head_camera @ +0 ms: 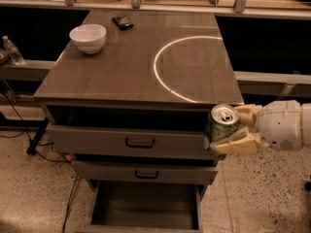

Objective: Place green can into bottom drawer

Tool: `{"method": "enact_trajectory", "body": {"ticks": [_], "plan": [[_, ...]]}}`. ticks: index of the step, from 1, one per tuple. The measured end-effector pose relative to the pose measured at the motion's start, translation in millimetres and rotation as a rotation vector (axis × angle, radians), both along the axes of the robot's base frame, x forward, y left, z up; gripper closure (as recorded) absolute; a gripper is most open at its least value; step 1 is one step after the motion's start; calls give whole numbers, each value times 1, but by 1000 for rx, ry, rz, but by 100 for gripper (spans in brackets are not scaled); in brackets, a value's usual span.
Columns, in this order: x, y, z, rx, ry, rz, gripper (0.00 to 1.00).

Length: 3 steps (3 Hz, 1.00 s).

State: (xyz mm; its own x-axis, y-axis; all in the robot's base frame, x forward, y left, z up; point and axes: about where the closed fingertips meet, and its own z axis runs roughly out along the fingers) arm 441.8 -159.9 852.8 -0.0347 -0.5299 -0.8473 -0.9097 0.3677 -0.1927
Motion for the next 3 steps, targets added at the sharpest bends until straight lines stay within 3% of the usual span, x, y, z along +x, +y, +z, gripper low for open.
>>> {"method": "enact_trajectory", "body": {"ticks": [1, 3], "plan": [[0, 0, 0, 0, 0, 0, 100], [-3, -18, -85, -18, 30, 22, 100]]}}
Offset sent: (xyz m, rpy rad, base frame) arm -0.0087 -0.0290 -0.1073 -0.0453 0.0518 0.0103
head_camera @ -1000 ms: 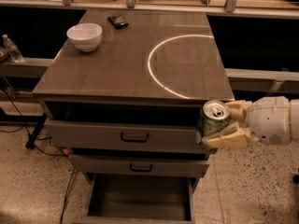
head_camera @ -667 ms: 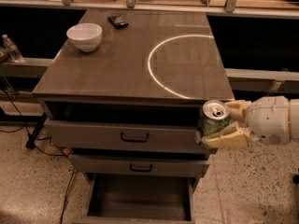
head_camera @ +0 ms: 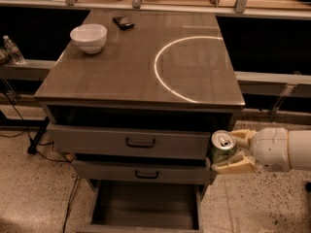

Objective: Place green can into bottom drawer

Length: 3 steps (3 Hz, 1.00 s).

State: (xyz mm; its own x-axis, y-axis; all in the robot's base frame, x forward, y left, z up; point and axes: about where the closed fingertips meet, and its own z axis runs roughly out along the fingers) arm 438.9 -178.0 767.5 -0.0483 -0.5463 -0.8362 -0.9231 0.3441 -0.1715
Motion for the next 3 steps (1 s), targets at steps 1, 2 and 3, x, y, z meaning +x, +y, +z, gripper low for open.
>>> {"method": "enact_trajectory", "body": {"ticks": [1, 2, 3], "plan": [[5, -4, -51, 2, 6, 16, 100], [16, -7, -115, 30, 21, 16, 100], [16, -7, -115, 30, 21, 16, 100]]}}
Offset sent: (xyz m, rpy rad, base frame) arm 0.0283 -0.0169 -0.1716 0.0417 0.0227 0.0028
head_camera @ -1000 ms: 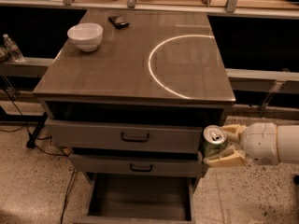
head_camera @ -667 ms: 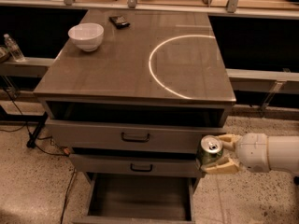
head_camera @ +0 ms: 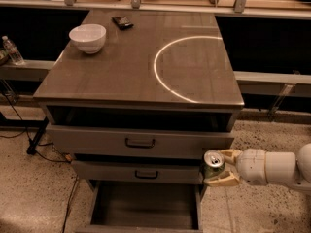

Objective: Place green can into bottom drawer

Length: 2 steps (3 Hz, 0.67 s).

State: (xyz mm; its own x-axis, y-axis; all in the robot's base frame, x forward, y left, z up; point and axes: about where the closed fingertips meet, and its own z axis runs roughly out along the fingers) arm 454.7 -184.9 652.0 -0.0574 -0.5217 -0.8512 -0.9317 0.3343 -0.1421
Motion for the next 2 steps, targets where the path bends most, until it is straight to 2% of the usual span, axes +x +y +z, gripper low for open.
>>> {"method": "enact_trajectory", "body": {"ticks": [1, 2], "plan": [[-6, -5, -25, 2, 0, 6, 100], [-5, -19, -71, 3, 13, -3, 100]]}}
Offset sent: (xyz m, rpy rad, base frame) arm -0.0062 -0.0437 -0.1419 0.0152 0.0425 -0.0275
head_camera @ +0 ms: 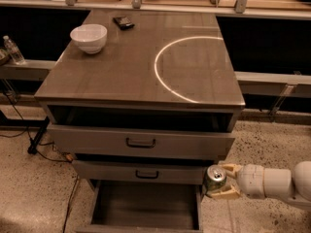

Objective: Place green can into bottom drawer

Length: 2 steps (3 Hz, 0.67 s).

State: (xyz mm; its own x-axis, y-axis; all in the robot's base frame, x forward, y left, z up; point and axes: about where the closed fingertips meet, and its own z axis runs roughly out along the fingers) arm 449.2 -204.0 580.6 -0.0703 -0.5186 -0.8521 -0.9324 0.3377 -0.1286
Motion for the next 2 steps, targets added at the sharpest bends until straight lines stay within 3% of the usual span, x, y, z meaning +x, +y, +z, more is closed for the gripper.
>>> {"method": "enact_trajectory", "body": {"ticks": [2], "plan": [[15, -8, -123, 16, 35, 1, 100]]}}
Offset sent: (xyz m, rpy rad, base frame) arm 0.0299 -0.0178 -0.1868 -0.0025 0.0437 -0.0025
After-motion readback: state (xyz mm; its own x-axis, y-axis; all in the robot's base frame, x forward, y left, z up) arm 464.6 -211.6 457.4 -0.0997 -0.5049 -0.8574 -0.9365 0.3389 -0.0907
